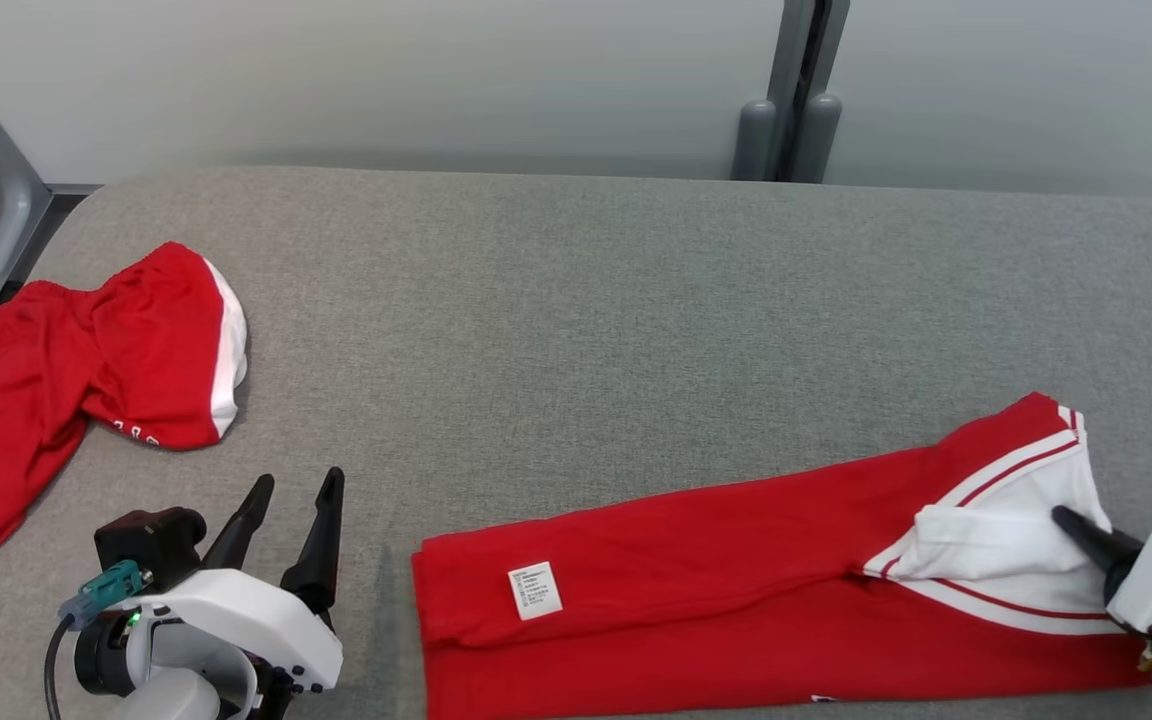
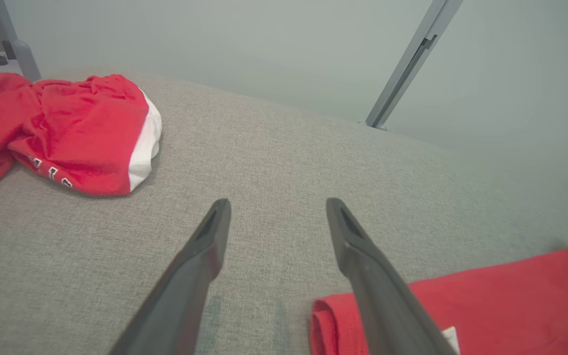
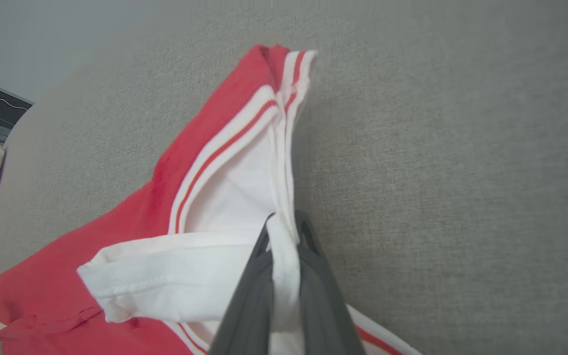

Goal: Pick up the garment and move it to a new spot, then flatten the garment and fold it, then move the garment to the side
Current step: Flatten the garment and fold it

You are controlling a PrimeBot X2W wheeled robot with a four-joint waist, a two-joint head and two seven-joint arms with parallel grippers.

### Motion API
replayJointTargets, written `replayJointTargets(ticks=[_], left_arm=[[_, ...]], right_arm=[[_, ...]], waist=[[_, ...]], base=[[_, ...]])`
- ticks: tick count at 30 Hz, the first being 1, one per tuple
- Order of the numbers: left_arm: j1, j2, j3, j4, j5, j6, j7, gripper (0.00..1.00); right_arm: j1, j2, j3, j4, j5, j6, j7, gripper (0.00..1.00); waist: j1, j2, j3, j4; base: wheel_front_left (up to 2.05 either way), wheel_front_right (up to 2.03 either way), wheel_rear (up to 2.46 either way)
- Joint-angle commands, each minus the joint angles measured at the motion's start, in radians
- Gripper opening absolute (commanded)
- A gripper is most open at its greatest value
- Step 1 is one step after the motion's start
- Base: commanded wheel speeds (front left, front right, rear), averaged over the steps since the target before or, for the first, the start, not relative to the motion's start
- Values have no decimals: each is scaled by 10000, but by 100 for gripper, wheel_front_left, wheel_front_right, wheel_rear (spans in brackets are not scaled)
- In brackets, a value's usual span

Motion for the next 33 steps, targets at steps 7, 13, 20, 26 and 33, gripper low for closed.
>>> replayJointTargets(ticks=[7, 13, 20, 26, 33], left_arm=[[84, 31, 71, 55, 145, -91, -14, 100], [176, 44, 134, 52, 190, -98, -14, 100], [373, 53, 155, 55, 174, -37, -14, 100], [462, 17, 87, 57, 112, -27, 45, 100], [445, -133, 83, 97, 91, -80, 60, 100]], right_arm=[[-285, -726, -486, 67, -452, 13, 17, 0], [-260, -908, -831, -635, -784, 13, 166, 0], [360, -750, -1064, -2752, -1080, 14, 727, 0], [991, -284, -947, -4856, -1642, 14, 1511, 0], [1357, 678, -487, -6267, -2180, 14, 2461, 0]], waist=[[0, -1, -41, -229], [0, -1, -148, -338], [0, -1, -427, -411], [0, -1, -632, -308], [0, -1, -665, 201]], base=[[0, 0, 0], [0, 0, 0], [0, 0, 0], [0, 0, 0], [0, 0, 0]])
